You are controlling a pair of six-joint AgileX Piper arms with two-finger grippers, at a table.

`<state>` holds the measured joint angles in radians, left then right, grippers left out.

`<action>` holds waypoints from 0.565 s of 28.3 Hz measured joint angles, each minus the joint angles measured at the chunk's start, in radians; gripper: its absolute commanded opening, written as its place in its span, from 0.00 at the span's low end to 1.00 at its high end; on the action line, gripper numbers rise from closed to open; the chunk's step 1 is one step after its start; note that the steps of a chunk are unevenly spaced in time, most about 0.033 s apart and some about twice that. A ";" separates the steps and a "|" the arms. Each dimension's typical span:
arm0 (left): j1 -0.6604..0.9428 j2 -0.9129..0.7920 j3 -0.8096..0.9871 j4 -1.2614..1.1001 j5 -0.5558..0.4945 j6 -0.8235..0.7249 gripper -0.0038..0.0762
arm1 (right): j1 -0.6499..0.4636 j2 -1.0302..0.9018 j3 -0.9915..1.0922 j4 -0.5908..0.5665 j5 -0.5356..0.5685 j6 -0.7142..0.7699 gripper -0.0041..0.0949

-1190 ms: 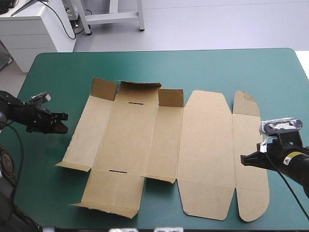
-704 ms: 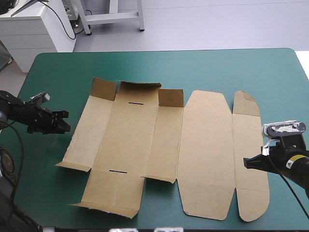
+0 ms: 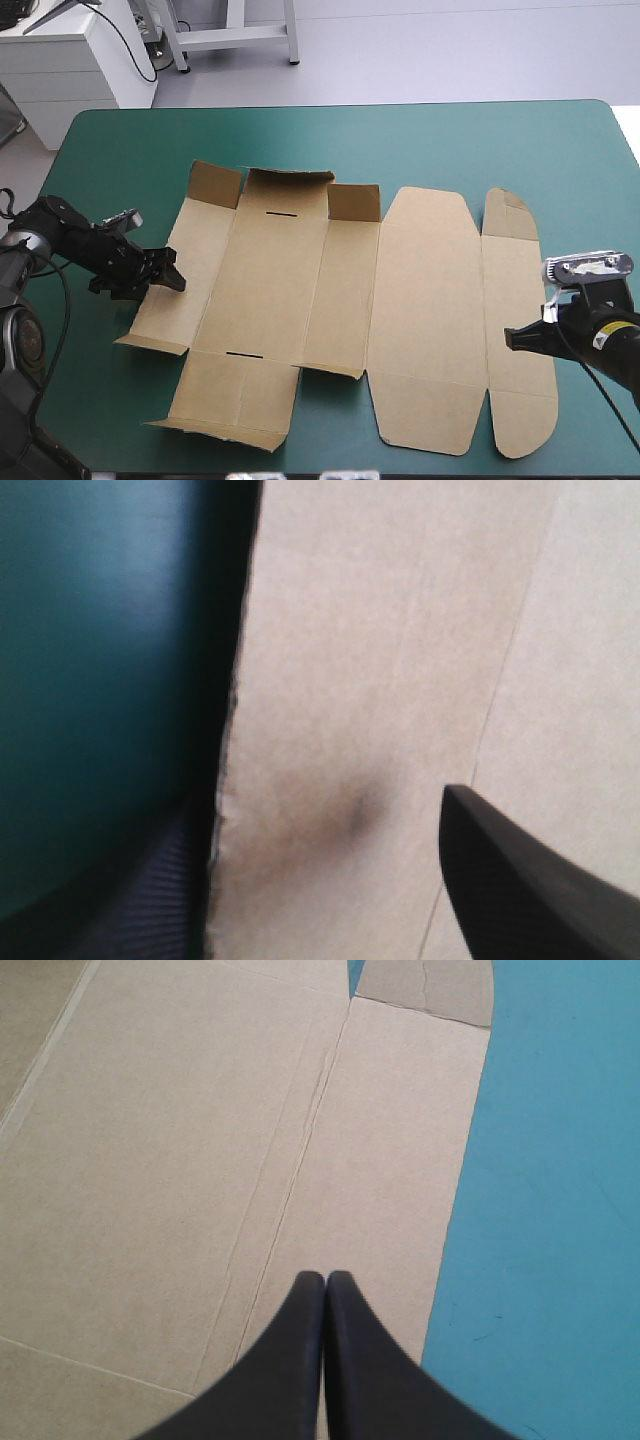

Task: Fold the box

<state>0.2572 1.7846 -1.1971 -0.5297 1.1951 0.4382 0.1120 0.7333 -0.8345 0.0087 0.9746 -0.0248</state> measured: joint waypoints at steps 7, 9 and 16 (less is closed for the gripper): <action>-0.005 0.000 0.018 -0.123 0.001 -0.008 0.65 | 0.000 0.000 0.000 -0.009 0.000 -0.003 0.02; -0.014 0.000 0.018 -0.144 0.001 -0.011 0.65 | 0.000 0.000 0.000 -0.009 0.000 -0.003 0.02; -0.085 -0.006 0.018 -0.134 0.001 -0.036 0.60 | 0.000 0.000 0.000 -0.009 0.000 -0.003 0.02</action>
<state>0.1724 1.7782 -1.1792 -0.6639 1.1964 0.4018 0.1120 0.7333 -0.8345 0.0000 0.9746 -0.0277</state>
